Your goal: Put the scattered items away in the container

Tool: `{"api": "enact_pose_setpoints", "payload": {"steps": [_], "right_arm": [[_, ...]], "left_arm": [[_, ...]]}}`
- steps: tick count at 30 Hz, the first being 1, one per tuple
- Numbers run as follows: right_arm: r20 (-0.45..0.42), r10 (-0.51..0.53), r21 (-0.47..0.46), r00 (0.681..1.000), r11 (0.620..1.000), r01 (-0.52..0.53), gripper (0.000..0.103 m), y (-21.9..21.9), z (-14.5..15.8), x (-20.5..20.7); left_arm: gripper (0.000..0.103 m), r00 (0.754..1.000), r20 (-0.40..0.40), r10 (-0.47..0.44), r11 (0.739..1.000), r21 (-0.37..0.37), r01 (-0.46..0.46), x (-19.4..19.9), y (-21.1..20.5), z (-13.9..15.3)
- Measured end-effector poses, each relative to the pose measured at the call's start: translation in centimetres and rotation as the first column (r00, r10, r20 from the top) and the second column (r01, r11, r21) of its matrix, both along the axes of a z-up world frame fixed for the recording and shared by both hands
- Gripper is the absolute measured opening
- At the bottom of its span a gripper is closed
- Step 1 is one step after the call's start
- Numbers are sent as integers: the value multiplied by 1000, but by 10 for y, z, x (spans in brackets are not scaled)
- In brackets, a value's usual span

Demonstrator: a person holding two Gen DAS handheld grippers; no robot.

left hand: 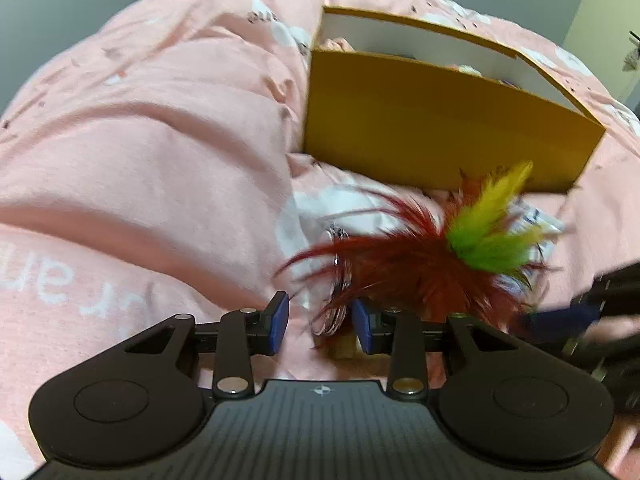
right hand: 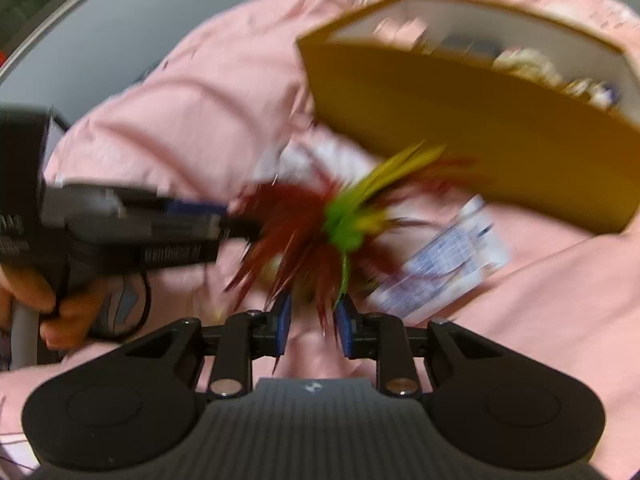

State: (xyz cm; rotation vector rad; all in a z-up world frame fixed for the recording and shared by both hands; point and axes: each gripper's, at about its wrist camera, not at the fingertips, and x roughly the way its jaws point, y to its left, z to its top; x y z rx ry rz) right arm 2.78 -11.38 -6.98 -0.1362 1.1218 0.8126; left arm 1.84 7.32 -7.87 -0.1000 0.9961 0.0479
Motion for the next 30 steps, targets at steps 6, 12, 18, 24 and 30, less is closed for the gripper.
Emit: {"api": "enact_pose_setpoints", "payload": {"steps": [6,12,18,24,30], "right_arm": [[-102,-12,-1,995,1000,11,43,13,-25,8],[-129,-6,10,992,1000,8,52,30,-36,17],[-155,-8,21,988,1000,12,61,37,-40,25],[-160,-9,13,987,1000,11,63,35,-42,26],[-144,-20,22,989,999,24,65,35,-39,28]], "left_arm": [[37,1000,-13,24,1000,15,-24,7,4,-5],[37,999,-18,27,999,-35,-27,14,11,-11],[33,1000,-18,17,992,-124,-20,18,17,-16],[20,998,-57,36,996,-85,-41,26,14,-23],[15,998,-14,58,996,-70,-59,12,15,-6]]}}
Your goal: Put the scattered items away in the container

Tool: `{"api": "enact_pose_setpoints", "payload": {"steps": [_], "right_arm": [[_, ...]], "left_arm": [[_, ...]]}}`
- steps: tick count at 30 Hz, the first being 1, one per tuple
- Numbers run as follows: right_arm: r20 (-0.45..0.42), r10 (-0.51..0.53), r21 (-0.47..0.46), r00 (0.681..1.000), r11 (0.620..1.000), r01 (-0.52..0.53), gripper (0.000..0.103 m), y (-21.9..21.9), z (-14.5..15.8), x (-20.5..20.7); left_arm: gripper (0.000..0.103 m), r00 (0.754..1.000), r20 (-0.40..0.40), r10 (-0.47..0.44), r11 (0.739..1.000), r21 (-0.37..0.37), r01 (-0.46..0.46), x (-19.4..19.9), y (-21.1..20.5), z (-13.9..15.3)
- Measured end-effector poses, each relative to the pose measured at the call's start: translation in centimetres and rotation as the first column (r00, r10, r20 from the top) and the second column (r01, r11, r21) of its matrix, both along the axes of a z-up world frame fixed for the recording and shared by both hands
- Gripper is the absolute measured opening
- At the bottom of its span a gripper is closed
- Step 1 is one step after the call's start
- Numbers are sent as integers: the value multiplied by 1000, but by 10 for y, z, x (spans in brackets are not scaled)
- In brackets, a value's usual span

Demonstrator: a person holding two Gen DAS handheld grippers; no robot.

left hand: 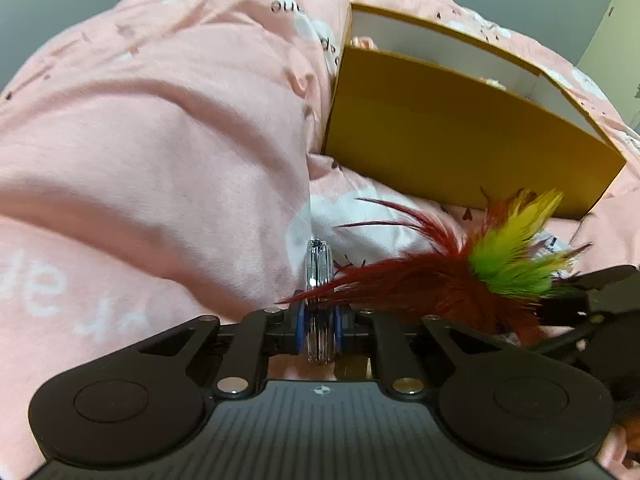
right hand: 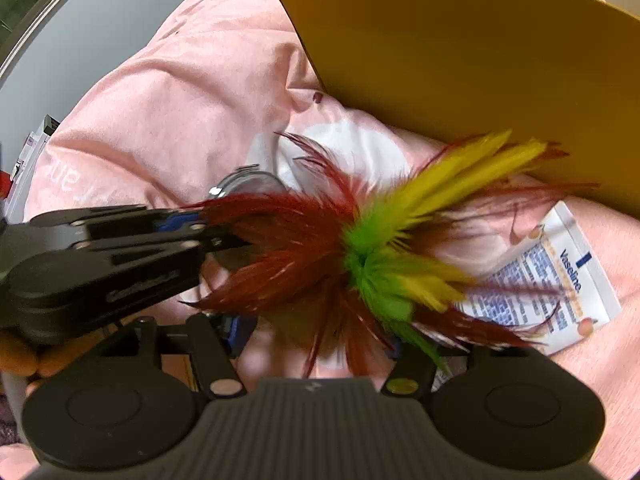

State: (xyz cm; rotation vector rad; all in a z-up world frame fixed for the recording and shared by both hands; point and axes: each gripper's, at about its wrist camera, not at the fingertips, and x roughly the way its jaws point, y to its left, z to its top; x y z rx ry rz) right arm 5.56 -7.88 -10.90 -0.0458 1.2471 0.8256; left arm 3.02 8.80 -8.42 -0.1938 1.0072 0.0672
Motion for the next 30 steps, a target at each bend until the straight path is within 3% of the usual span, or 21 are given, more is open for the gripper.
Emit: {"api": "enact_pose_setpoints", "payload": {"steps": [5,16,21,30], "right_arm": [[-17,-16,-4,1000,1000,16,70,7,0,6],[-71,-76,-106,995,992,68,75,34,-15,14],[-74,-39,-143,996,989,28,73,38,-21,6],[-98,-15,-125,995,992,3,68,11,-1,-5]], "left_arm": [[15,997,55,50,997,51,-53,-18,5,19],[15,996,72,56,998,32,-58,-22,10,20],[15,996,68,54,998,38,-57,-21,9,17],[15,996,75,43,999,11,-44,-25,9,21]]}}
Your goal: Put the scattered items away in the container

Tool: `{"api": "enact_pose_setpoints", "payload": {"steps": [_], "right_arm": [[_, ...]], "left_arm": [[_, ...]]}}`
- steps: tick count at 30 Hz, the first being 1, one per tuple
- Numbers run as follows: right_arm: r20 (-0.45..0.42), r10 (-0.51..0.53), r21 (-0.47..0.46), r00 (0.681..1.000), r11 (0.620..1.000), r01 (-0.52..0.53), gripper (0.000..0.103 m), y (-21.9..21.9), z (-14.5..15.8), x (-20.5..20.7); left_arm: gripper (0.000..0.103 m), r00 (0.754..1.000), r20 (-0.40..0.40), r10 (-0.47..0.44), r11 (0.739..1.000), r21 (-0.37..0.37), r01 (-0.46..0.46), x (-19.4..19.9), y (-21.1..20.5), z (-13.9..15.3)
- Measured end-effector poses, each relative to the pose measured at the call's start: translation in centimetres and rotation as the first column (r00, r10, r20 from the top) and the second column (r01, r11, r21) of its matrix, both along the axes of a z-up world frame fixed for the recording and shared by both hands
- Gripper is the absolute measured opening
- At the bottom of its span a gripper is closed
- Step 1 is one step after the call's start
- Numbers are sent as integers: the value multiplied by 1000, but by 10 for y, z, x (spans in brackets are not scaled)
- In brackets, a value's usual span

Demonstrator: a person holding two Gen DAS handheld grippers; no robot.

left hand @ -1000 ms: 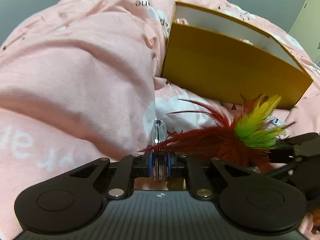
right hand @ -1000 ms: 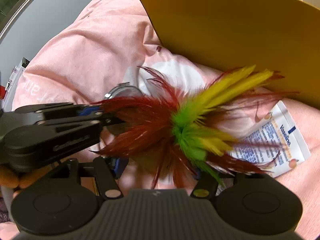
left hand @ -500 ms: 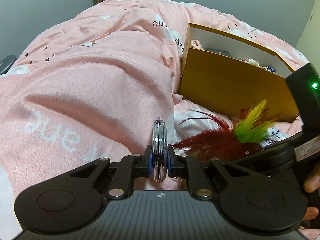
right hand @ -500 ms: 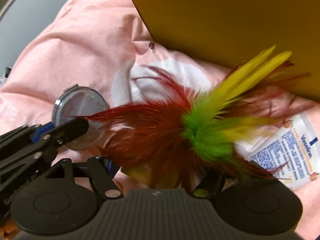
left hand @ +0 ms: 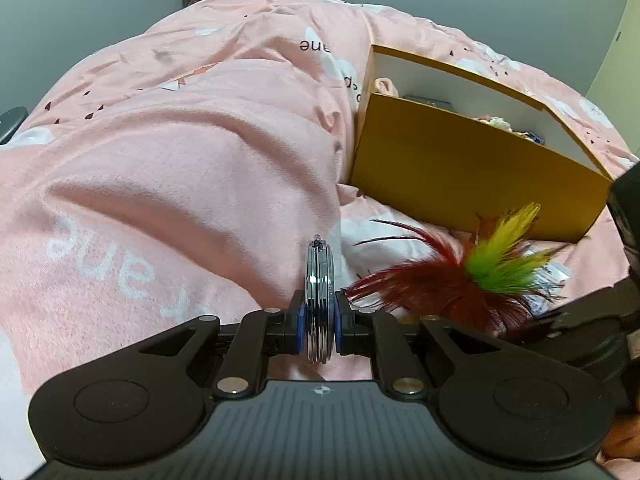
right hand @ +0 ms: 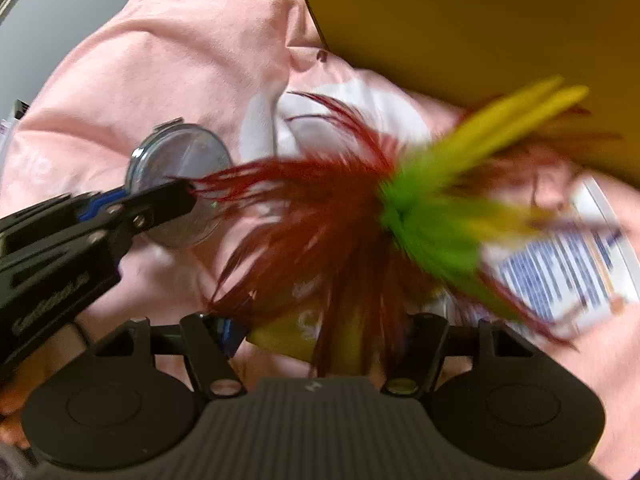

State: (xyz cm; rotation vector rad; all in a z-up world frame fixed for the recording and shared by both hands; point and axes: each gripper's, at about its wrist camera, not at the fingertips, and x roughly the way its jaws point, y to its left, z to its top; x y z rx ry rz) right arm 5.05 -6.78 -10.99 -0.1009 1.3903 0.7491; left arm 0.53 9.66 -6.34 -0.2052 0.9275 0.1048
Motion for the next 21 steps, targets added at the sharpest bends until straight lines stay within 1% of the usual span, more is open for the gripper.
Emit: {"api": "enact_pose_setpoints", "payload": {"steps": [8,10,14,16,18,21], "right_arm": [[-132,-46,57,990,997,54,66,-39,16,-3],[-150,-61,64,987,995,72,66,-47,22,-2],[-130,-131,82,983,986,143,66,-74,37,12],[-119,-161,109,980,979,174,66,-75,50,16],[-88,-187,125,978,972,197,66,-91,61,16],[-20,-221,137,975,965,222,66,-97,79,16]], "left_arm": [[15,1000,30,-11,1000,-17,11,-5,-2,12],[15,999,35,-14,999,-29,15,-7,-2,15],[15,998,56,-35,996,-79,40,-9,-2,23],[15,996,72,-46,994,-95,52,-9,-3,28],[15,994,92,-56,993,-97,65,-9,-5,34],[15,990,117,-72,991,-103,84,-7,-8,44]]}}
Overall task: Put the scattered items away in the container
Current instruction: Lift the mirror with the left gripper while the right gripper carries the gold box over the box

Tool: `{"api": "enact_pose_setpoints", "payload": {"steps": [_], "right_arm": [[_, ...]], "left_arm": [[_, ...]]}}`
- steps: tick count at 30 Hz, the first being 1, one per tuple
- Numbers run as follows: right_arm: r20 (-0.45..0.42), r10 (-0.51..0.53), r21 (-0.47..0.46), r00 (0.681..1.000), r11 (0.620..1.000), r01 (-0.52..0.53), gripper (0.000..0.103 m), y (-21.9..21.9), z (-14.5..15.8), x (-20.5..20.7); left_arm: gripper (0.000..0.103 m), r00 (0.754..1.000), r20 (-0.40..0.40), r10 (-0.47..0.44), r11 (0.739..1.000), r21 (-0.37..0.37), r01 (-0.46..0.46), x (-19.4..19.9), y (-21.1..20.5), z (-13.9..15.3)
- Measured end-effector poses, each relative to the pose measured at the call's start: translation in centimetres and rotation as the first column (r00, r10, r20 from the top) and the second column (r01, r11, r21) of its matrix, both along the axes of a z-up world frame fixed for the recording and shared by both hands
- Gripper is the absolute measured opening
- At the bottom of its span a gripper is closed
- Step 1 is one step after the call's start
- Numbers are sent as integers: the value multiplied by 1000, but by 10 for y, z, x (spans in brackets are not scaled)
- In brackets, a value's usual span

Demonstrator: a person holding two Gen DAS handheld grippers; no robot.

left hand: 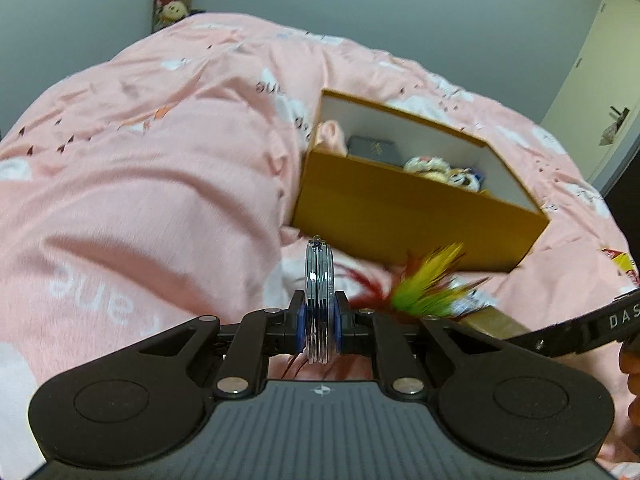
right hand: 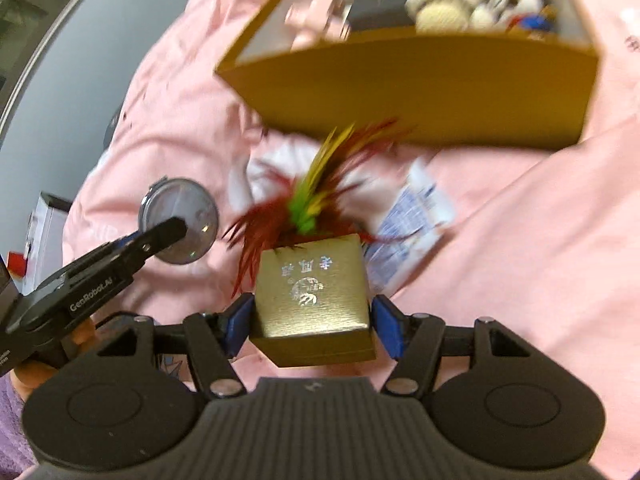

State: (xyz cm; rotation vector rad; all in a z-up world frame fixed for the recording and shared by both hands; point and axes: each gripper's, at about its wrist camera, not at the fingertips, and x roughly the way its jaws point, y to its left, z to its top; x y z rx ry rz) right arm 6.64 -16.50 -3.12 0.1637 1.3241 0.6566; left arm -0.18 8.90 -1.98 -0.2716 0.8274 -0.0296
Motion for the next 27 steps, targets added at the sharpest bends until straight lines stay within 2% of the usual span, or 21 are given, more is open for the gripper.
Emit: {"api": "enact_pose_setpoints", "payload": {"steps": [5,11,18,22,27], "right_arm": [[105,-27,-2,994,1000,27,66,-6,18,3],[233,-8,7,972,1000,7,66,-10,47,5],[285,-72,115,956,993,40,66,-26,82,32],[345,-101,113,933,991,66,66,-29,95,49],[364,-143,105,920,988,112,66,-32,92,80]], "left_arm": [[15,999,34,-34,999,-2,34,8,-5,18],[15,994,75,-80,997,-5,81,28,-9,39],[15,985,115,-133,990,-22,136,70,-9,61],[15,980,120,-161,985,-44,167,99,-13,65],[15,980,68,-185,977,-91,191,142,-16,54]]}}
